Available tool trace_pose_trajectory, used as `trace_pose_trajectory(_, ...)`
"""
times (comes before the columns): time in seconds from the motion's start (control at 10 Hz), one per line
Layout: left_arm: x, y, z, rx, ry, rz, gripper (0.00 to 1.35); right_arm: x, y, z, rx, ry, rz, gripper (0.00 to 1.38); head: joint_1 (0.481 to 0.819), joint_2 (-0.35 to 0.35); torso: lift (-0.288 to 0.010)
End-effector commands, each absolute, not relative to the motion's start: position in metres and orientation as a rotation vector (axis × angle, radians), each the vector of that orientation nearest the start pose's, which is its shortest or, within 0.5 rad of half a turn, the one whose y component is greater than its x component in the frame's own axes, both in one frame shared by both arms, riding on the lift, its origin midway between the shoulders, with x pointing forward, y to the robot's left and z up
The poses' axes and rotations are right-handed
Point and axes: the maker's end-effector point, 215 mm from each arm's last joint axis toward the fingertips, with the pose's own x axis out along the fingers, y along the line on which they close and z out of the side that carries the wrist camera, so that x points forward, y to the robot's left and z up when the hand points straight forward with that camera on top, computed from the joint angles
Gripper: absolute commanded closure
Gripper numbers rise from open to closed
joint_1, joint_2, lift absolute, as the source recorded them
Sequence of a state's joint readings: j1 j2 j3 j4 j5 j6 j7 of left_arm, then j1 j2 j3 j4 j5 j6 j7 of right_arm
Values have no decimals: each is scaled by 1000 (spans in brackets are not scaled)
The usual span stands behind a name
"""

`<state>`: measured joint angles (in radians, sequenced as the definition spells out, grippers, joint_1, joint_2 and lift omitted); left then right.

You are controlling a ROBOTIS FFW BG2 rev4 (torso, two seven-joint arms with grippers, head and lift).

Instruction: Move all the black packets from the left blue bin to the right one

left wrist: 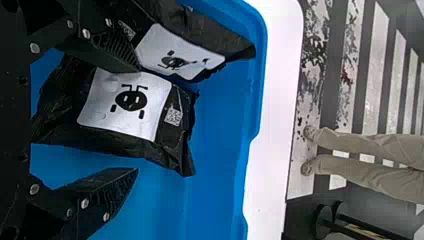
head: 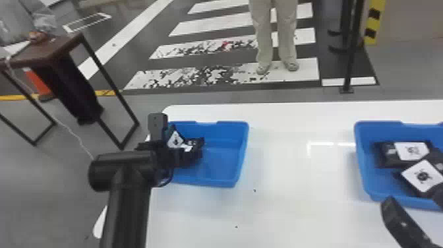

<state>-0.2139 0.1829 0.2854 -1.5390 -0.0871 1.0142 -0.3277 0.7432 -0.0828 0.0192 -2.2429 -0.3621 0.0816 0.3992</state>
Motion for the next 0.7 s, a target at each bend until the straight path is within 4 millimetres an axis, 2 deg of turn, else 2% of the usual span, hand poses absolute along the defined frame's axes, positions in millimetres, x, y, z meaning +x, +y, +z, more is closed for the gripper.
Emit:
trace_pose_trajectory(0.0, 547, 406, -492, -105, 857, 67, 647, 355, -130, -328, 345, 110, 464, 136, 695, 339, -140)
trace_pose_trajectory(0.1, 549, 403, -491, -104, 847, 56, 958, 355, -130, -329, 348, 114, 466, 136, 695, 336, -140)
trace_pose_trajectory(0.2, 550, 401, -491, -97, 844, 51, 1164, 354, -130, -332, 358, 120, 465, 136, 695, 330, -140)
trace_pose_trajectory(0.6, 546, 416, -491, -39, 836, 46, 1187, 353, -128, -337, 373, 137, 468, 142, 695, 333, -140)
